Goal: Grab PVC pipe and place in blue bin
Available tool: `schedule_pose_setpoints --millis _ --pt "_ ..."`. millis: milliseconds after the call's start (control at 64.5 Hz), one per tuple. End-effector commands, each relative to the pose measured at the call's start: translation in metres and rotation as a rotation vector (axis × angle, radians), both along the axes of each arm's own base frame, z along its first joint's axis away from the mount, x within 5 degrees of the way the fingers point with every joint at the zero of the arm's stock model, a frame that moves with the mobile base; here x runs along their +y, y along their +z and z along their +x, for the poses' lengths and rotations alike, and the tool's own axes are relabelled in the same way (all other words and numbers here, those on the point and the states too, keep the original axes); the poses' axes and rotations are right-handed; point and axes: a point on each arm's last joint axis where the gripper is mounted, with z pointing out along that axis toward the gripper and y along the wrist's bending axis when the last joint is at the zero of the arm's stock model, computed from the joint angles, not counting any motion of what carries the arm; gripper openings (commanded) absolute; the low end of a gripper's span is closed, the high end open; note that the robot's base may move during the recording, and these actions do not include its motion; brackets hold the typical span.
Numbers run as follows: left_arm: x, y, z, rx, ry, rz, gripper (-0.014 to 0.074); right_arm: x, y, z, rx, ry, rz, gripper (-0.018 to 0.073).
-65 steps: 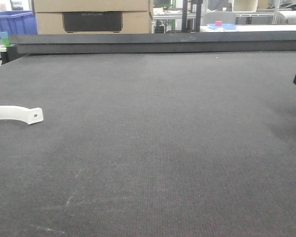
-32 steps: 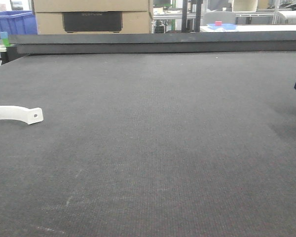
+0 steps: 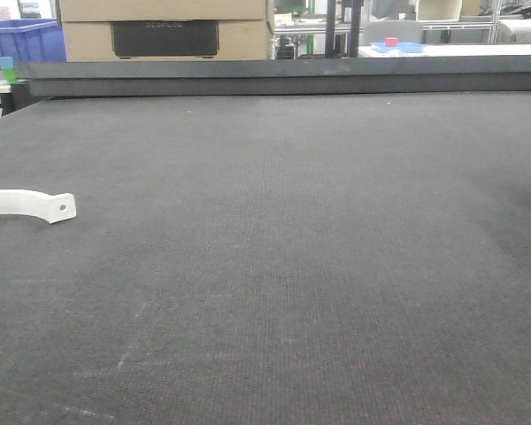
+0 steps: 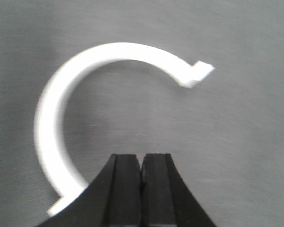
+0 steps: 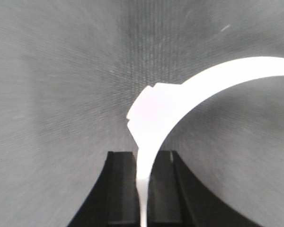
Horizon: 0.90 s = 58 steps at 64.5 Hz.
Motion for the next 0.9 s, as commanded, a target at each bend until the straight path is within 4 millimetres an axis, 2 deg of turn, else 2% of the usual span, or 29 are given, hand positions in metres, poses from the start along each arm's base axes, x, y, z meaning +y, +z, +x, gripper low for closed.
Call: schedule_pose_setpoints --millis 0,170,418,666,744,883 --pt "0.021 0.002 0.000 0.061 0.073 0.040 -0.0111 0.002 0.024 -0.011 -0.069 0.003 -0.021 -0.0155" --pt "0.032 -0.011 0.020 0.153 -0.027 0.092 -0.0111 0.005 0.049 -0.022 -0.191 -0.003 -0.055 -0.0155" --pt "0.042 -0.032 0.059 0.220 -0.052 0.132 -0.0101 0.006 0.051 -0.025 -0.181 0.000 -0.051 -0.0155" --pt "0.041 -0.063 0.083 0.295 -0.099 0.134 0.0171 0.005 0.051 -0.025 -0.183 0.000 -0.052 -0.0155" --pt "0.041 -0.074 0.087 0.324 -0.102 0.122 0.0207 0.005 0.051 -0.025 -0.183 0.000 -0.052 -0.0155" --pt "0.042 -0.091 0.093 0.359 -0.107 0.121 0.0213 0.005 0.051 -0.025 -0.183 0.000 -0.052 -0.0155"
